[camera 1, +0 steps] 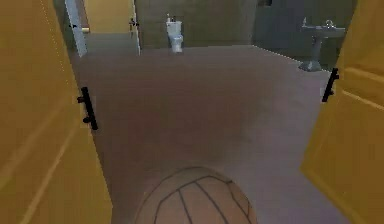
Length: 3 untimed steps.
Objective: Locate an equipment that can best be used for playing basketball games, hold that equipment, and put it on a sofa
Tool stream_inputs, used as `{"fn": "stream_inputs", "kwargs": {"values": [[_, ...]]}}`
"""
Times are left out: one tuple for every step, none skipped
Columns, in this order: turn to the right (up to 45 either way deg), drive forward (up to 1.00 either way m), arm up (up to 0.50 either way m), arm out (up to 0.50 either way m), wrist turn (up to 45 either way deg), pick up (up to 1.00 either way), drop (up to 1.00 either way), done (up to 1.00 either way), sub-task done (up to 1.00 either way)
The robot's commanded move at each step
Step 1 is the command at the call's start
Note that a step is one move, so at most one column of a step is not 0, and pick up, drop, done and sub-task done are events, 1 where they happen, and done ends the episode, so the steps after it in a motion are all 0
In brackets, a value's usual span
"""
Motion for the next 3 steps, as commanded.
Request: {"fn": "stream_inputs", "kwargs": {"values": [[-15.0, 0.00, 0.00, 0.00, 0.0, 0.00, 0.00, 0.00, 0.00], [0.0, 1.00, 0.00, 0.00, 0.0, 0.00, 0.00, 0.00, 0.00], [-15.0, 0.00, 0.00, 0.00, 0.0, 0.00, 0.00, 0.00, 0.00]]}}
